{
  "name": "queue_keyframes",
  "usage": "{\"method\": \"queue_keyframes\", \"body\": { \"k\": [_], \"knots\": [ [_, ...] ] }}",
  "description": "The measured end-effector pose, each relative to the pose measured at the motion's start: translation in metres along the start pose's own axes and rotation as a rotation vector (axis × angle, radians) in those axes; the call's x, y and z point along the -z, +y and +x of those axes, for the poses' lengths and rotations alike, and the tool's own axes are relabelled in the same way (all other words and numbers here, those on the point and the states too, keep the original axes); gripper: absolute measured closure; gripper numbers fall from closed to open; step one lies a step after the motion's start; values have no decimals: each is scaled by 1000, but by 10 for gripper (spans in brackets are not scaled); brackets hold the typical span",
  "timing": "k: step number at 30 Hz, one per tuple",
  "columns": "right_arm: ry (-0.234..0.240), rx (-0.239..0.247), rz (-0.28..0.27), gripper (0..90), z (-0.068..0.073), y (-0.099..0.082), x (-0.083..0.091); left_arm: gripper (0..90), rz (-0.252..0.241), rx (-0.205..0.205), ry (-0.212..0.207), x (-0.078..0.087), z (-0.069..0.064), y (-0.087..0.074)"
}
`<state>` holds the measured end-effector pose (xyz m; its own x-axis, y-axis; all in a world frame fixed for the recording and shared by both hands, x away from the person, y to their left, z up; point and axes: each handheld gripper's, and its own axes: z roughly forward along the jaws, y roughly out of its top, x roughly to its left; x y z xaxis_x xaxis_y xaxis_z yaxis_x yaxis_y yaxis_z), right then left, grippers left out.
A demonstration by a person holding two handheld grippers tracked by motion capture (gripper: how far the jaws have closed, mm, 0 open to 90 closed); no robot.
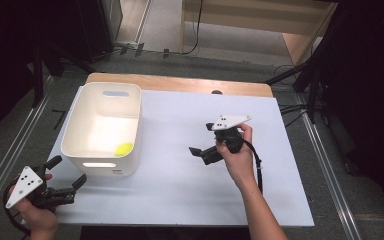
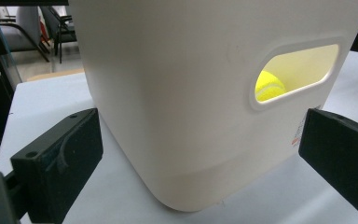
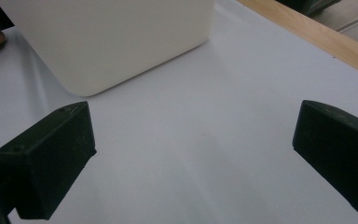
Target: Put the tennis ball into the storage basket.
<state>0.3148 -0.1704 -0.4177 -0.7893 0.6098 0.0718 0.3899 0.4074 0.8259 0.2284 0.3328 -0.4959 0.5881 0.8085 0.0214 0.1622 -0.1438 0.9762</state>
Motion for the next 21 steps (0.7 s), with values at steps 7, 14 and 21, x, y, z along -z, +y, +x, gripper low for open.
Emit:
{"method": "queue_keyframes", "body": {
  "k": [7,14,21],
  "knots": [
    [-32,-29,-41,0,-5,-19,16,0,0,0,-1,0,0,0],
    [-63,-52,-66,0,-8,-41,29,0,-2,1,-1,0,0,0],
    [-86,-60,-103,0,-10,-58,42,0,-1,-1,0,0,0,0]
  ]
}}
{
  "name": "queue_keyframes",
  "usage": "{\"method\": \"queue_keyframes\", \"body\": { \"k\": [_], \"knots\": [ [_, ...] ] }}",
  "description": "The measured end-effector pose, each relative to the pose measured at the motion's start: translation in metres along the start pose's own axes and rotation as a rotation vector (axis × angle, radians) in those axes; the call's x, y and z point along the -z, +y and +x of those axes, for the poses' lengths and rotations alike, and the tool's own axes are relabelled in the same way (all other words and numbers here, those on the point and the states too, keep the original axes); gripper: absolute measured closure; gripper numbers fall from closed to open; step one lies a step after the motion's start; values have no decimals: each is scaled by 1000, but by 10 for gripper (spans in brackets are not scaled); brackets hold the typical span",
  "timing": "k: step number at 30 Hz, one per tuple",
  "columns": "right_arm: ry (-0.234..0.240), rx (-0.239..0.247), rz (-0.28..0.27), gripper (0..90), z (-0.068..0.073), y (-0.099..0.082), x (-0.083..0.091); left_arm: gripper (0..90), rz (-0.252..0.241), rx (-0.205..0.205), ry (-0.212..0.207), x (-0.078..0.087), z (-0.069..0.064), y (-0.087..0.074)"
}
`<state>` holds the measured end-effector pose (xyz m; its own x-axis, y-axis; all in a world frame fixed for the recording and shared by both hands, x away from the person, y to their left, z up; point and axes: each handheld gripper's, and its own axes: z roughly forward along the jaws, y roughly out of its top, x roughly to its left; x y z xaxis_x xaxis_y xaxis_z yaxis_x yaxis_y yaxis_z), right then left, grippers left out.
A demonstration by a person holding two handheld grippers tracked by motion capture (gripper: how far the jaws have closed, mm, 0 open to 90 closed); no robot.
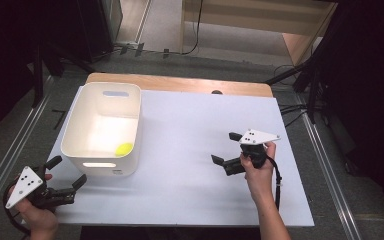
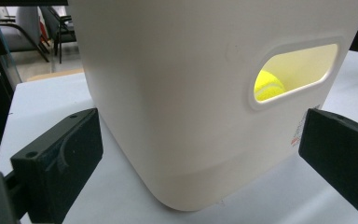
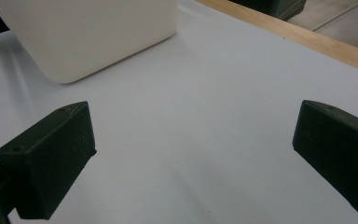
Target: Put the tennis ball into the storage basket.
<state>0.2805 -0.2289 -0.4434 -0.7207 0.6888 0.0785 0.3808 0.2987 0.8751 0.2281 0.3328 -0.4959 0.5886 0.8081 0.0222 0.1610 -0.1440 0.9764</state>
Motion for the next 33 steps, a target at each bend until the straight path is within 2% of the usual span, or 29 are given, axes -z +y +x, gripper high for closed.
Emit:
{"method": "queue_keyframes", "body": {
  "k": [33],
  "knots": [
    [-154,-138,-106,0,-25,-85,67,0,7,-7,3,0,-1,0]
  ]
}}
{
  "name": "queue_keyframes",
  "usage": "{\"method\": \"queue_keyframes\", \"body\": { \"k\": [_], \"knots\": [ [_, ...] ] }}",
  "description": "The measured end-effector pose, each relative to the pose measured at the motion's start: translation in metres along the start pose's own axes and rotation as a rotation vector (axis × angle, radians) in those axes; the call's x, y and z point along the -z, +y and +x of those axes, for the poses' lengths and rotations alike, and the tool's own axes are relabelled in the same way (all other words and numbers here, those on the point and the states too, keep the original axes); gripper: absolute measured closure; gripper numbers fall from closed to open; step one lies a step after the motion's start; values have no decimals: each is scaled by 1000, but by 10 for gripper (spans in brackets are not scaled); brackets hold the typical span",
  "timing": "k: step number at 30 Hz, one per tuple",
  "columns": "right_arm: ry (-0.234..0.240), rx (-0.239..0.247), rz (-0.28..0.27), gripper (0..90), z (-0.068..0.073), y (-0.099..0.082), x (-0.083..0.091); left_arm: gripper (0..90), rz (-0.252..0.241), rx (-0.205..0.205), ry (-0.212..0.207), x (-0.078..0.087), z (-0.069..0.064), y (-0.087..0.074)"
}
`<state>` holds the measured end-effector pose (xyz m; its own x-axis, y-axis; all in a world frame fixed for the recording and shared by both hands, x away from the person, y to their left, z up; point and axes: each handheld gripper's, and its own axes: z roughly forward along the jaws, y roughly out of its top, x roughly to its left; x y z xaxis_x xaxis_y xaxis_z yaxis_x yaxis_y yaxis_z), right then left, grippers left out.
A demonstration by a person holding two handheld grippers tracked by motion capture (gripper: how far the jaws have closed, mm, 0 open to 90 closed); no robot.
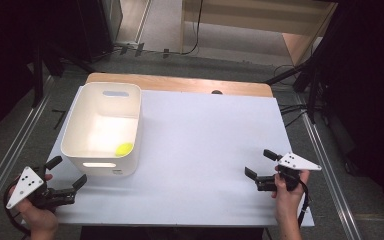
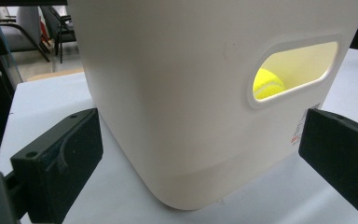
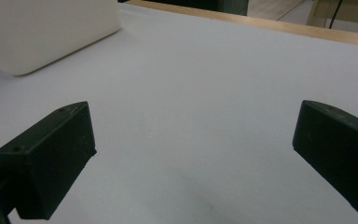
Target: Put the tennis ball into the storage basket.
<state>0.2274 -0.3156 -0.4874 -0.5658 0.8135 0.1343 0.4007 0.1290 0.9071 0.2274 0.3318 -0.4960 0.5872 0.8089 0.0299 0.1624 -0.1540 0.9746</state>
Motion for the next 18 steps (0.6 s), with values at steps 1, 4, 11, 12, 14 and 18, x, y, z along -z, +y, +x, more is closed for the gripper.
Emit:
{"method": "queue_keyframes", "body": {
  "k": [1,4,11,12,14,18],
  "knots": [
    [-6,-3,-4,0,-1,-2,2,0,0,1,0,0,0,0],
    [-17,-18,-6,0,-4,-9,6,0,1,0,1,0,0,0],
    [-42,-35,-31,0,-10,-19,18,0,2,-1,2,0,0,0],
    [-46,-41,-43,0,-11,-21,20,0,2,-1,2,0,0,0],
    [-50,-53,-53,0,-12,-25,24,0,1,0,0,0,0,0],
    [-53,-57,-88,0,-14,-33,32,0,0,1,-1,0,0,0]
  ]
}}
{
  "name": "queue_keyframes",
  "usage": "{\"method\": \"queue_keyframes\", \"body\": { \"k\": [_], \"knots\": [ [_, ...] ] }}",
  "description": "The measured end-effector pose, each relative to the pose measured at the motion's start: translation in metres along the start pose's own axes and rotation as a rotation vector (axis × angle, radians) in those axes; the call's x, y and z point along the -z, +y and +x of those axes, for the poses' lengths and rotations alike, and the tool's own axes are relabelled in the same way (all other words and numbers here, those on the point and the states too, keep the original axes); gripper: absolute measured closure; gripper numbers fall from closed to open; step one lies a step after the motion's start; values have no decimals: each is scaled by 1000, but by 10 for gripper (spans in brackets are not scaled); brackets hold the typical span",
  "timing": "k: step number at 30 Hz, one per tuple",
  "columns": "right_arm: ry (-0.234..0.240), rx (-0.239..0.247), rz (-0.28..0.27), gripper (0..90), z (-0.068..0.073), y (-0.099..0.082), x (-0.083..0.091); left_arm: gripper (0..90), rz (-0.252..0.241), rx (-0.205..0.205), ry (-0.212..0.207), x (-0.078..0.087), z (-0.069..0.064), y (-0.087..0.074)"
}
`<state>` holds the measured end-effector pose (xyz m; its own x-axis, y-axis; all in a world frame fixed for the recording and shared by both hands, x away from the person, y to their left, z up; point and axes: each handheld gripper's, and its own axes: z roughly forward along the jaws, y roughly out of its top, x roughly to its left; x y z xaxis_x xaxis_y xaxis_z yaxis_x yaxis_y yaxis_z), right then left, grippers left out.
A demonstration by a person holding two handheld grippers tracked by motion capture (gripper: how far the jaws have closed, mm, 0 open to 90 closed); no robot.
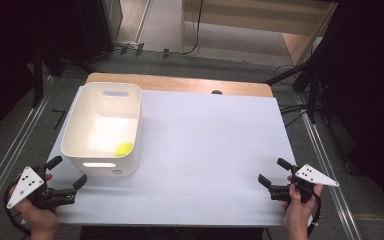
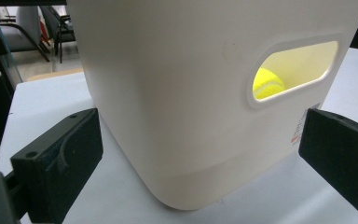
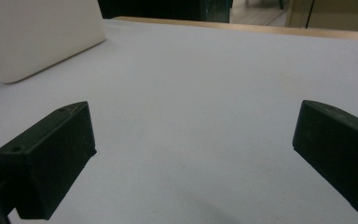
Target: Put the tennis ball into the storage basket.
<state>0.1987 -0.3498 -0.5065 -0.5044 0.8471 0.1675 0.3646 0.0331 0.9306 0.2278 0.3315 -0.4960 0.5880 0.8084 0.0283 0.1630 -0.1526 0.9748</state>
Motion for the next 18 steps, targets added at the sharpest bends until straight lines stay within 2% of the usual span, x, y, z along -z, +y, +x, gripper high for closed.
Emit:
{"method": "queue_keyframes", "body": {
  "k": [3,8,18],
  "knots": [
    [3,-8,-8,0,-1,-4,4,0,-1,2,0,0,0,0],
    [-18,-22,-22,0,-4,-7,9,0,-3,4,-1,0,0,0],
    [-60,-45,-15,0,-9,-14,13,0,-4,5,-4,0,1,0]
  ]
}}
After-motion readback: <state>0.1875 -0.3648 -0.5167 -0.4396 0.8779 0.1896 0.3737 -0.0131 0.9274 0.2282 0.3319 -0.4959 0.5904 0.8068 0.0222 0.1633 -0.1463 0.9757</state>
